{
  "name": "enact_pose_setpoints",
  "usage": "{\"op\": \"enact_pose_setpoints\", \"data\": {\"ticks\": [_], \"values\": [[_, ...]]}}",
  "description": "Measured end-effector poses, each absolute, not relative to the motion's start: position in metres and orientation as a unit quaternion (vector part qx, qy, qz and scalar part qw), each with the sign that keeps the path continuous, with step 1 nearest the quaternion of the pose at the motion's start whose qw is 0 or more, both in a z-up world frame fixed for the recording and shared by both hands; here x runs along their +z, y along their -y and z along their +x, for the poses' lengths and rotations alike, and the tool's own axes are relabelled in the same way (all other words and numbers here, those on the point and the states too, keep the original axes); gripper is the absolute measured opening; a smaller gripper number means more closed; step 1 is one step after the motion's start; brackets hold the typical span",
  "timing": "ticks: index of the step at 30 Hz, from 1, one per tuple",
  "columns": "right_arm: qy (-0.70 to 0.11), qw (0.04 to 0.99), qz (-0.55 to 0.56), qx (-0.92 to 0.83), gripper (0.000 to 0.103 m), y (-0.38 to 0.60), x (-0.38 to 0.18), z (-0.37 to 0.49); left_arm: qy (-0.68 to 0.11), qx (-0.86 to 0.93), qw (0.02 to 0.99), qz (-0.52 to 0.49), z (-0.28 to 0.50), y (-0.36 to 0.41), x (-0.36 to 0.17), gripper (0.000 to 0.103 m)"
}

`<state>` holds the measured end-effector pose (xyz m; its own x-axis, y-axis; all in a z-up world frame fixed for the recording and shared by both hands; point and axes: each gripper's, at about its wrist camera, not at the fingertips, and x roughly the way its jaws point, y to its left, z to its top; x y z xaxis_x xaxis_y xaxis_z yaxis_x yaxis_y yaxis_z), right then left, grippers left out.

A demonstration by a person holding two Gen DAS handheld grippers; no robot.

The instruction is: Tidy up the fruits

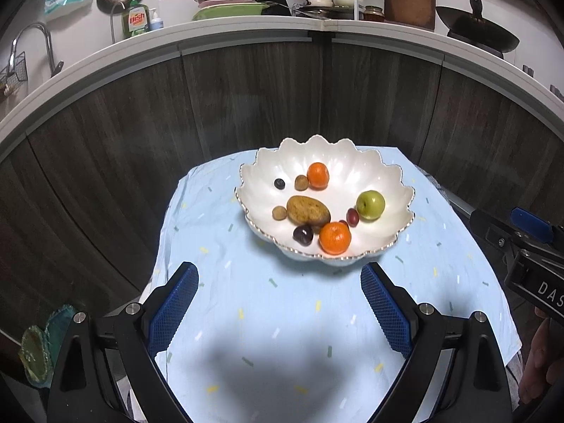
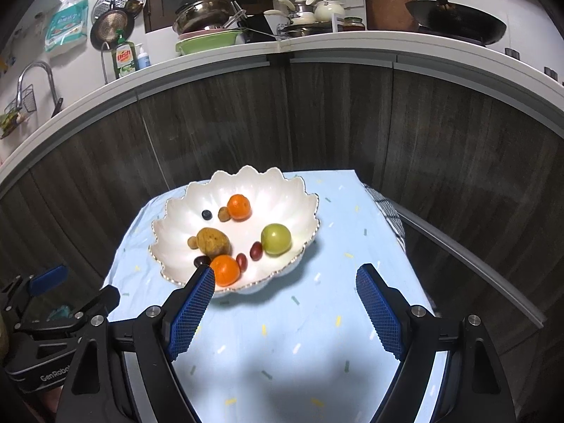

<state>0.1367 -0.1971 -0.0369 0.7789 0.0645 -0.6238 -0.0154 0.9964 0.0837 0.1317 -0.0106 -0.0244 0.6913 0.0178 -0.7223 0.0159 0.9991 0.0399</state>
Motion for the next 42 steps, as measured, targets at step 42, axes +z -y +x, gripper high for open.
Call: {"op": "enact_pose_setpoints", "data": {"ticks": [42], "values": [[-0.325,0.945,0.037,0.013,0.083,0.202,-0.050,0.095,-0.379,0.020,0.925,0.011,0.080,0.004,-0.031,0.094]]}}
